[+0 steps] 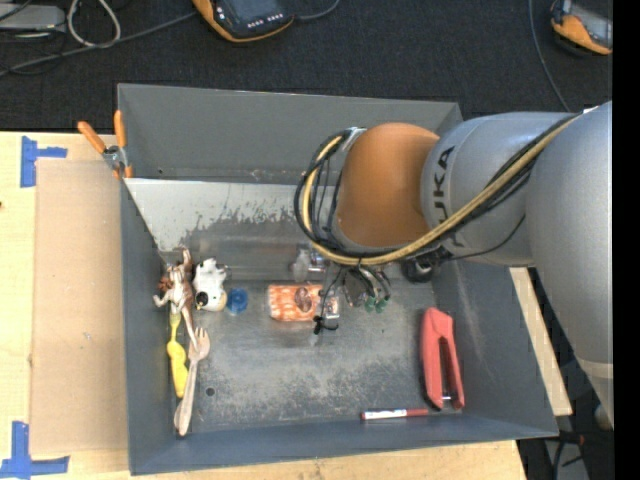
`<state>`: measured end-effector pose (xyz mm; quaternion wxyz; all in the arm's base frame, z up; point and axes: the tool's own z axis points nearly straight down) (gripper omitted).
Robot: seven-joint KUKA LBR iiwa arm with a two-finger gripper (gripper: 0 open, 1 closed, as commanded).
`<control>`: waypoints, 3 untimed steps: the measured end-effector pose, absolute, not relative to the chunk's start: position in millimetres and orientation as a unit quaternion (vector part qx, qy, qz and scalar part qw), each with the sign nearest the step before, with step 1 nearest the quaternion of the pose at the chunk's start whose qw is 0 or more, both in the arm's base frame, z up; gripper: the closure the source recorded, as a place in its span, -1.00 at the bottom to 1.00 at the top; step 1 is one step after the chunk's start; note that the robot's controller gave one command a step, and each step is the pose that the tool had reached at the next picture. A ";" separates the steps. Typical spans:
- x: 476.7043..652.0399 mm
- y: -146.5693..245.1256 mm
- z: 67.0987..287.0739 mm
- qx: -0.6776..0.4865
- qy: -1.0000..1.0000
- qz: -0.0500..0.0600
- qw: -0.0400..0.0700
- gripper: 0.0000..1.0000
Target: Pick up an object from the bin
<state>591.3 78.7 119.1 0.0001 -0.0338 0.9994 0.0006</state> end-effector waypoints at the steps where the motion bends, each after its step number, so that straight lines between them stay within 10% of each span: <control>1: 607.9 81.1 160.0 -0.098 0.995 0.001 0.005 -1.00; 3: 603.3 72.4 108.1 0.049 0.999 0.002 0.004 -1.00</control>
Offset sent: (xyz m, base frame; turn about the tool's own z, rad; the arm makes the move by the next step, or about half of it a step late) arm 0.0198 -0.0075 -0.0386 0.2228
